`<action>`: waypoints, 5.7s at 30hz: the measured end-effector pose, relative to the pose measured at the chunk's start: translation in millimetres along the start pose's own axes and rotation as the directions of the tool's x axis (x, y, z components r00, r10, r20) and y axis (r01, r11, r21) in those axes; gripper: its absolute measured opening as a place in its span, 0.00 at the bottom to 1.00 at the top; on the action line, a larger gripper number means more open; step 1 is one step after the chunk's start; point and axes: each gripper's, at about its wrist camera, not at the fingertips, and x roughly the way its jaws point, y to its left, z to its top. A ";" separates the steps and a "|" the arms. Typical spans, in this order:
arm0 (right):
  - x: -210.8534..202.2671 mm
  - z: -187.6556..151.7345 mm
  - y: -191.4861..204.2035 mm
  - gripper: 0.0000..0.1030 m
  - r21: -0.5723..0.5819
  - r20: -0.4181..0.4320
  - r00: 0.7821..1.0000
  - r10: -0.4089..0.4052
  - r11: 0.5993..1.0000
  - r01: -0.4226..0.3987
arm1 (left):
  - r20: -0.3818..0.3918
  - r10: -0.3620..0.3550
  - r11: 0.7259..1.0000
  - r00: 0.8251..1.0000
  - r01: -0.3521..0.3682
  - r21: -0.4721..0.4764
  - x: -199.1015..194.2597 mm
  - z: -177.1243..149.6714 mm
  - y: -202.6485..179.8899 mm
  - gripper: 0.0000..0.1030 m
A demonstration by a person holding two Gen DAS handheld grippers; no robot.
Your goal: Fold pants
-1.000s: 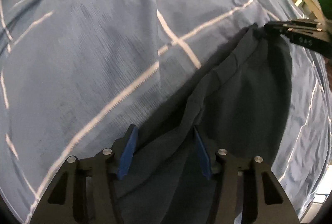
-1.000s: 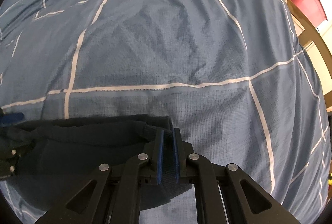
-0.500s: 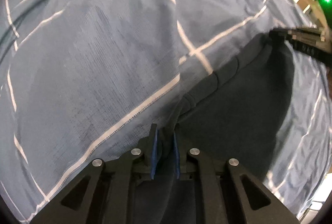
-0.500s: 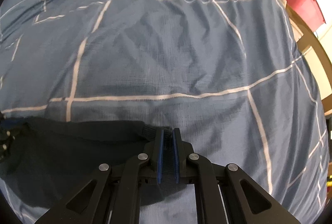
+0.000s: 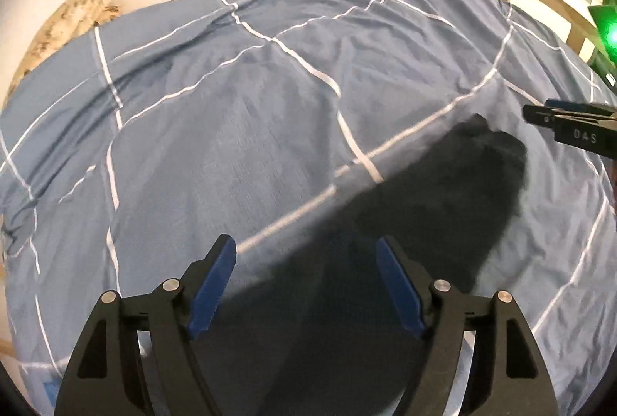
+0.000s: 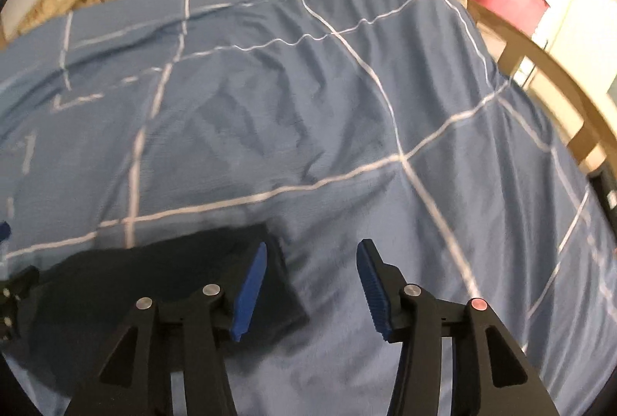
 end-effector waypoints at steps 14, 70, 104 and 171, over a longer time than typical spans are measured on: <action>47.4 -46.4 -18.5 0.48 0.265 -0.117 0.969 0.217 0.947 -0.180 | -0.136 0.028 0.976 0.990 -0.057 -0.210 20.1 -53.4 -9.4 0.73; -88.7 -125.7 133.8 0.55 -0.055 -0.060 0.998 0.031 0.998 -0.035 | -0.131 0.064 0.874 0.989 -0.119 -0.472 -80.9 -215.6 128.0 0.81; -68.2 -111.3 209.5 0.55 -0.068 -0.027 1.000 0.004 0.998 -0.006 | 0.001 -0.108 0.848 0.994 0.092 -0.523 -4.7 -162.7 207.1 0.30; 8.7 -64.8 -32.9 0.20 0.294 0.040 0.979 0.199 0.934 -0.202 | -0.061 0.015 0.958 0.998 -0.032 -0.286 22.4 -76.6 -26.4 0.40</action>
